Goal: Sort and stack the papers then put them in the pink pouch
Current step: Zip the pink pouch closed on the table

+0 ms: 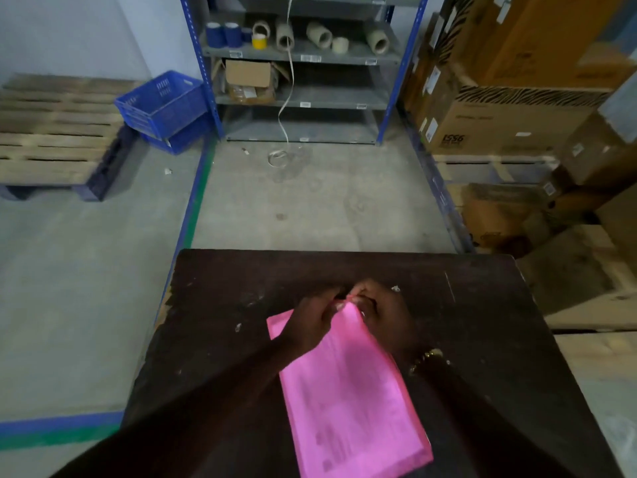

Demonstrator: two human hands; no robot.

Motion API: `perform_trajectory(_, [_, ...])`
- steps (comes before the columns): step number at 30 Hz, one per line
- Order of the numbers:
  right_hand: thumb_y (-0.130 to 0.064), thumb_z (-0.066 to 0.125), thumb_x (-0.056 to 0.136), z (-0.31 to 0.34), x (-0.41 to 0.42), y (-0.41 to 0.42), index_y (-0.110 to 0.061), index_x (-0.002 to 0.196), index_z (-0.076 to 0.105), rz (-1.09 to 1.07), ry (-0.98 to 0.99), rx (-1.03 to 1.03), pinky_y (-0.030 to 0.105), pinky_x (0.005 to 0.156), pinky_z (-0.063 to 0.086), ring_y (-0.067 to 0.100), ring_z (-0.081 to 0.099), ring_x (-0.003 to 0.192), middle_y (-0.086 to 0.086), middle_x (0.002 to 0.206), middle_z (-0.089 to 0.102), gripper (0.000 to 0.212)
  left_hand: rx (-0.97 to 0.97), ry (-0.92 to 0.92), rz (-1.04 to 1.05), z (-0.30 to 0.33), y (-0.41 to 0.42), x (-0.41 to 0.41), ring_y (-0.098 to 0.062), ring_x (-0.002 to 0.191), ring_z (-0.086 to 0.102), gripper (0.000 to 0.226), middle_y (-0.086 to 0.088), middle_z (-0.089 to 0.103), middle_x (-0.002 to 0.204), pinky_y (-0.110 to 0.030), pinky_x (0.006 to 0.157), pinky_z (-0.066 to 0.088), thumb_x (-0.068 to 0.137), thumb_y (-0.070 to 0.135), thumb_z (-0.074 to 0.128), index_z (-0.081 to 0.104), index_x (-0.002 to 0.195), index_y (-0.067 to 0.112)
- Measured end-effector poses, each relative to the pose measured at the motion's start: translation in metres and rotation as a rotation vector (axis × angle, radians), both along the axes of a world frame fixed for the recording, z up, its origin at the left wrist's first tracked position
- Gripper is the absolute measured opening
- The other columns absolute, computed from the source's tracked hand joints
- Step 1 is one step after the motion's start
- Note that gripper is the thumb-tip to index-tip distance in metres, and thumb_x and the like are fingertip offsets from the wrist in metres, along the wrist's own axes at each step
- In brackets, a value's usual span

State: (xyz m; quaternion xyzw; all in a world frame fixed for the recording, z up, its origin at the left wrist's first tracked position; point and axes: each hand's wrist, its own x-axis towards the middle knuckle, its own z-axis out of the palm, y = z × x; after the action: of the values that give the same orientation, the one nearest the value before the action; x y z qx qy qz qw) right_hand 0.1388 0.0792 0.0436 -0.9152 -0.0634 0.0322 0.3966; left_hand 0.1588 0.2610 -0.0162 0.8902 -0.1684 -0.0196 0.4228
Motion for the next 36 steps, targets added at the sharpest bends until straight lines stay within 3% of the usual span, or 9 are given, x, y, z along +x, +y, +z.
perform_trajectory(2, [-0.028, 0.052, 0.097, -0.016, 0.006, -0.014, -0.034, 0.101, 0.065, 0.004, -0.019, 0.042, 0.045, 0.083, 0.057, 0.014, 0.071, 0.093, -0.011, 0.097, 0.073, 0.014, -0.072, 0.055, -0.005, -0.013, -0.01, 0.013, -0.025, 0.101, 0.072, 0.025, -0.007, 0.078, 0.107, -0.036, 0.088, 0.055, 0.098, 0.021, 0.056, 0.075, 0.107, 0.009])
perform_trajectory(5, [-0.022, 0.053, 0.1, -0.029, 0.016, -0.028, -0.031, 0.1, 0.063, -0.022, -0.055, 0.036, 0.042, 0.088, 0.058, 0.012, 0.072, 0.1, -0.01, 0.105, 0.075, 0.013, -0.107, 0.115, -0.016, -0.025, -0.02, 0.029, -0.018, 0.088, 0.072, 0.02, -0.006, 0.079, 0.095, -0.032, 0.078, 0.055, 0.095, 0.017, 0.06, 0.077, 0.094, 0.007])
perform_trajectory(10, [-0.009, 0.059, 0.1, -0.055, 0.029, -0.048, -0.016, 0.1, 0.07, 0.087, -0.102, -0.219, 0.043, 0.083, 0.054, 0.019, 0.061, 0.093, 0.004, 0.1, 0.069, 0.013, 0.169, 0.02, -0.035, -0.042, -0.036, 0.044, -0.031, 0.082, 0.072, 0.013, -0.009, 0.076, 0.088, -0.037, 0.072, 0.055, 0.095, 0.012, 0.063, 0.074, 0.089, 0.01])
perform_trajectory(11, [-0.011, 0.059, 0.1, -0.06, 0.03, -0.051, -0.018, 0.101, 0.071, 0.11, -0.108, -0.242, 0.041, 0.084, 0.053, 0.019, 0.061, 0.093, 0.003, 0.101, 0.07, 0.013, 0.251, -0.032, -0.034, -0.048, -0.039, 0.043, -0.031, 0.088, 0.07, 0.011, -0.008, 0.075, 0.094, -0.038, 0.076, 0.055, 0.093, 0.008, 0.063, 0.073, 0.095, 0.013])
perform_trajectory(15, [-0.018, 0.057, 0.102, -0.072, 0.033, -0.059, -0.02, 0.11, 0.073, 0.148, -0.1, -0.336, 0.024, 0.085, 0.045, 0.021, 0.067, 0.1, 0.003, 0.109, 0.075, 0.018, 0.494, -0.114, -0.042, -0.058, -0.05, 0.035, -0.026, 0.119, 0.056, 0.05, -0.004, 0.063, 0.13, -0.041, 0.097, 0.047, 0.087, 0.003, 0.063, 0.059, 0.134, 0.021])
perform_trajectory(20, [-0.013, 0.058, 0.101, -0.08, 0.043, -0.062, -0.014, 0.121, 0.073, 0.207, -0.136, -0.399, 0.036, 0.104, 0.05, 0.026, 0.068, 0.115, 0.009, 0.125, 0.075, 0.026, 0.607, -0.182, -0.223, -0.073, -0.054, 0.032, -0.027, 0.152, 0.03, 0.066, -0.01, 0.034, 0.164, -0.048, 0.123, 0.029, 0.095, 0.012, 0.054, 0.03, 0.157, 0.014])
perform_trajectory(27, [-0.014, 0.051, 0.094, -0.086, 0.051, -0.073, -0.011, 0.113, 0.077, 0.28, -0.164, -0.376, 0.039, 0.096, 0.056, 0.027, 0.07, 0.106, 0.01, 0.117, 0.076, 0.032, 0.688, -0.167, -0.328, -0.079, -0.046, 0.04, -0.022, 0.158, 0.009, 0.061, -0.006, 0.012, 0.171, -0.047, 0.128, 0.014, 0.107, 0.044, 0.015, 0.012, 0.162, 0.017])
perform_trajectory(32, [-0.004, 0.06, 0.093, -0.091, 0.058, -0.083, -0.016, 0.105, 0.078, 0.298, -0.098, -0.276, 0.034, 0.085, 0.058, 0.021, 0.07, 0.095, 0.003, 0.107, 0.076, 0.024, 0.701, -0.121, -0.293, -0.078, -0.05, 0.04, -0.019, 0.159, 0.004, 0.06, -0.003, 0.01, 0.171, -0.047, 0.127, 0.015, 0.107, 0.045, 0.012, 0.009, 0.162, 0.02])
perform_trajectory(36, [-0.002, 0.065, 0.091, -0.09, 0.053, -0.086, -0.019, 0.101, 0.079, 0.299, -0.099, -0.29, 0.035, 0.09, 0.056, 0.019, 0.067, 0.099, 0.001, 0.106, 0.076, 0.023, 0.715, -0.09, -0.29, -0.075, -0.052, 0.038, -0.018, 0.158, 0.002, 0.06, -0.002, 0.006, 0.171, -0.047, 0.128, 0.012, 0.107, 0.045, 0.014, 0.007, 0.162, 0.021])
